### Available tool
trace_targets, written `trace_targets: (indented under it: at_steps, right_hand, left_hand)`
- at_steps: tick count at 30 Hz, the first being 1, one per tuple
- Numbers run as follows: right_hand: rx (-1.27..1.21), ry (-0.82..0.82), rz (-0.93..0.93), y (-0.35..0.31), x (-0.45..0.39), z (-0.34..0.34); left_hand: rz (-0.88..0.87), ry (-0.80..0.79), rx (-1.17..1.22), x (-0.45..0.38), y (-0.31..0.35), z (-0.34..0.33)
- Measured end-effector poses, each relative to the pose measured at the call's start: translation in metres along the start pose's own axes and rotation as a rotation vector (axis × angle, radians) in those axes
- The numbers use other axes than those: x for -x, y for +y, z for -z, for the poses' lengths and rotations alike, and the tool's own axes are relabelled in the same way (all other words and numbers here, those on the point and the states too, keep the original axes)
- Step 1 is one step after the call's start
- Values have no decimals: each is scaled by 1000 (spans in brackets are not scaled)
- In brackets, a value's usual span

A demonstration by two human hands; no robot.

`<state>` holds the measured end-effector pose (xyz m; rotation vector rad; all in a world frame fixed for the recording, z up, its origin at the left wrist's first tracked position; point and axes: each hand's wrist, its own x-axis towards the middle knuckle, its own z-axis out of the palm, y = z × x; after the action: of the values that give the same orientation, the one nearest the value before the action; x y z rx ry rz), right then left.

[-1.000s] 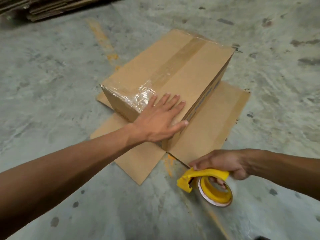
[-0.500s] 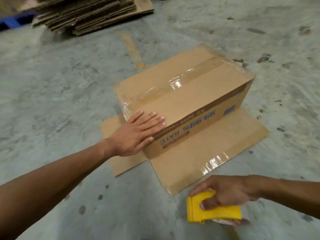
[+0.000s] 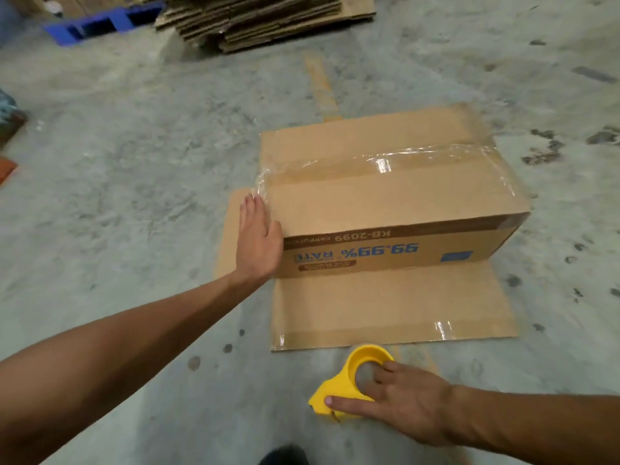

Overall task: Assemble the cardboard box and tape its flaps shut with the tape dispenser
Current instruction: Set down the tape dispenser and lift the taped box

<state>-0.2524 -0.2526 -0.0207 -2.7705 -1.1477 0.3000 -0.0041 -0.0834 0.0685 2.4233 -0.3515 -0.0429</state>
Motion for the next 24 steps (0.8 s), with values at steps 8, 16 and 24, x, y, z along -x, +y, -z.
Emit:
trace_targets:
  at_steps: [8,16,24]
  right_hand:
    - [66,212,-81,29,6,37]
    - [198,556,-887,183,26,150]
    - [-327,436,-1480,212,40,157]
  left_hand:
    - [22,82,48,-14,3,9]
    - [147,-117,86,-60,4,14]
    - [145,-143,50,-51,-8,25]
